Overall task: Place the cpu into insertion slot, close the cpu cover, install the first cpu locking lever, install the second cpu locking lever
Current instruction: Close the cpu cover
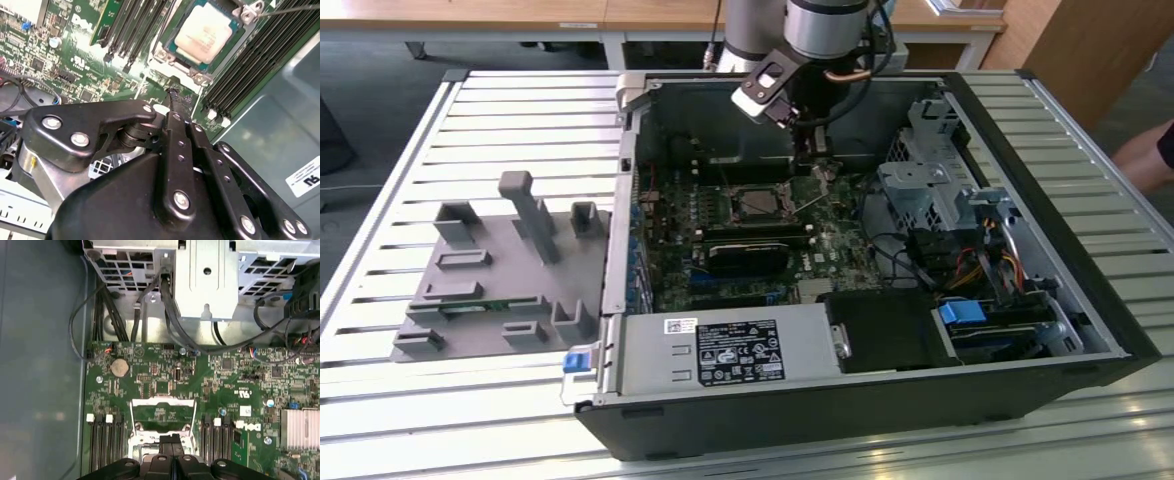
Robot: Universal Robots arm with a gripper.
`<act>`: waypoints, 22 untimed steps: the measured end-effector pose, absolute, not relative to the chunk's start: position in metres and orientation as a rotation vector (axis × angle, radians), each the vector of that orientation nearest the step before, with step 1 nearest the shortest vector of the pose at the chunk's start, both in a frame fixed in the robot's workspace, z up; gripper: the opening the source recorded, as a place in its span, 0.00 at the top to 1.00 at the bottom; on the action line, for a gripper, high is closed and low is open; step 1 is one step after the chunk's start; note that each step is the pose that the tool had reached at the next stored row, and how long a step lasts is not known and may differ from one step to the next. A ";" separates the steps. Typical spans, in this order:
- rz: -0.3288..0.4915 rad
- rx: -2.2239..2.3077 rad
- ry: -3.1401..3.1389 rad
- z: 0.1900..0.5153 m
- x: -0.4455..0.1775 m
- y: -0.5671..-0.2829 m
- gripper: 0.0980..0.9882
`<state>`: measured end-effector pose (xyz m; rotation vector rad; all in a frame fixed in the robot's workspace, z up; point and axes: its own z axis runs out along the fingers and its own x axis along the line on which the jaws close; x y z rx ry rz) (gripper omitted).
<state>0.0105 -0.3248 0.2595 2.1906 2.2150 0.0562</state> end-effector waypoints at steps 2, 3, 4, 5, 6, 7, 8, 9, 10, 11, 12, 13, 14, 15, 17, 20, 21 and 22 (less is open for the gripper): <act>0.056 2.191 2.215 0.259 0.013 -0.325 0.99; 0.056 2.191 2.215 0.259 0.014 -0.325 0.99; 0.056 2.191 2.215 0.259 0.016 -0.325 0.99; 0.056 2.191 2.215 0.259 0.017 -0.324 0.99; 0.056 2.191 2.215 0.259 0.018 -0.324 0.99; 0.056 2.191 2.215 0.259 0.019 -0.324 0.99; 0.056 2.191 2.215 0.259 0.020 -0.324 0.99; 0.056 2.191 2.215 0.258 0.021 -0.324 0.99; 0.056 2.190 2.216 0.258 0.023 -0.324 0.99; 0.056 2.189 2.217 0.258 0.024 -0.324 0.99; 0.057 2.185 2.221 0.258 0.025 -0.324 0.99; 0.057 2.180 2.226 0.258 0.025 -0.323 0.99; 0.057 2.175 2.231 0.257 0.026 -0.323 0.99; 0.057 2.171 2.235 0.257 0.026 -0.323 0.99; 0.057 2.167 2.239 0.256 0.028 -0.322 0.99; 0.056 2.167 2.240 0.255 0.031 -0.321 0.99; 0.055 2.167 2.240 0.255 0.032 -0.320 0.99; 0.055 2.167 2.240 0.254 0.033 -0.319 0.99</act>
